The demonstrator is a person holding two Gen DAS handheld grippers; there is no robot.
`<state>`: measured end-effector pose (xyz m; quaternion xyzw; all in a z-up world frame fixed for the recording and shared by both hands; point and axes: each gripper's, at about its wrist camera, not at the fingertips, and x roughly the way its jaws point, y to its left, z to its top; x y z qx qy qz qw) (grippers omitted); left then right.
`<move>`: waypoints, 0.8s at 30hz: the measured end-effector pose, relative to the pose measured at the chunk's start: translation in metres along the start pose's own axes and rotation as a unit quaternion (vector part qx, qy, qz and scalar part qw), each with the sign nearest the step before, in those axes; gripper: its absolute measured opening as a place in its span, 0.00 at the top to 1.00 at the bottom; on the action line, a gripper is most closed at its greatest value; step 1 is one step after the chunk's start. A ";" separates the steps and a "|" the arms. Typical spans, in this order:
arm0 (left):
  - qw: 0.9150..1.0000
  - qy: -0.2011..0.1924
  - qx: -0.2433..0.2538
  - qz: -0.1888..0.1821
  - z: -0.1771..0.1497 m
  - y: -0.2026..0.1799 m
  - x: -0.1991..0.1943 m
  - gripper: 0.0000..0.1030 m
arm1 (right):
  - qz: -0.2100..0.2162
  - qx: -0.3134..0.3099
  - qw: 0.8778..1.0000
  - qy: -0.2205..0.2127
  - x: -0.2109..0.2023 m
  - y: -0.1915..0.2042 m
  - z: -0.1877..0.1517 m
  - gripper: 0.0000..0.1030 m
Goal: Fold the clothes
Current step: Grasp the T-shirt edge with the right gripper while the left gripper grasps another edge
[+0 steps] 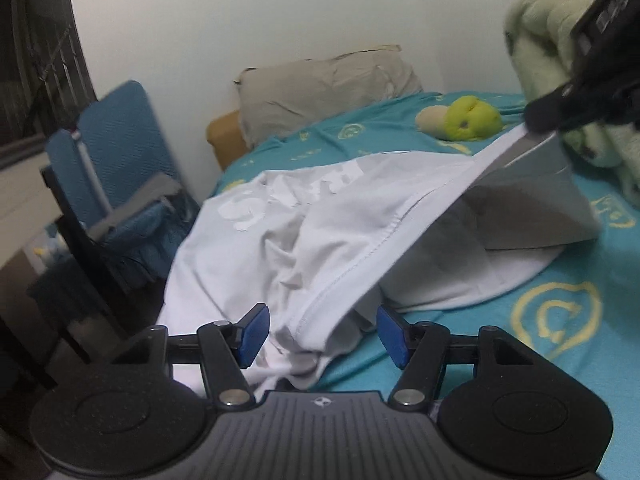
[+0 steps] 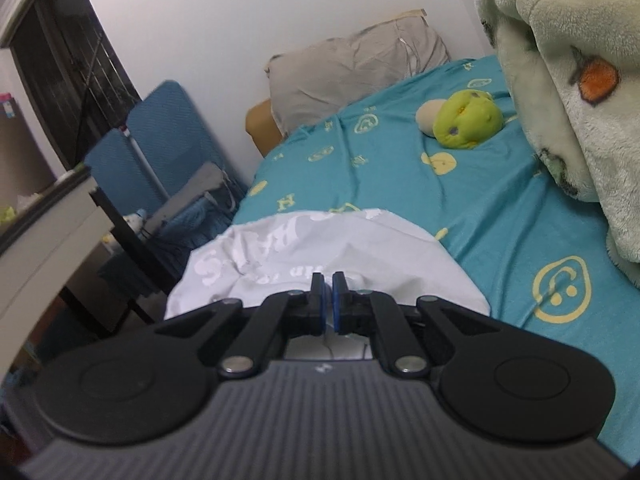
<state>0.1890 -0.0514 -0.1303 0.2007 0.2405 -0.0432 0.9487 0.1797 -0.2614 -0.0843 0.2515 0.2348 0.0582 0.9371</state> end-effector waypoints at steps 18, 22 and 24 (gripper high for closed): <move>0.973 -0.043 -0.227 -0.018 0.036 0.105 -0.034 1.00 | 0.003 -0.178 0.983 0.047 0.030 0.042 -0.036 0.36; 0.975 0.000 -0.219 -0.027 0.029 0.104 -0.024 0.98 | -0.016 -0.258 0.962 0.091 0.052 0.050 -0.063 0.28; 0.979 0.011 -0.201 -0.029 0.022 0.099 -0.017 0.97 | -0.039 -0.294 0.948 0.114 0.064 0.052 -0.076 0.28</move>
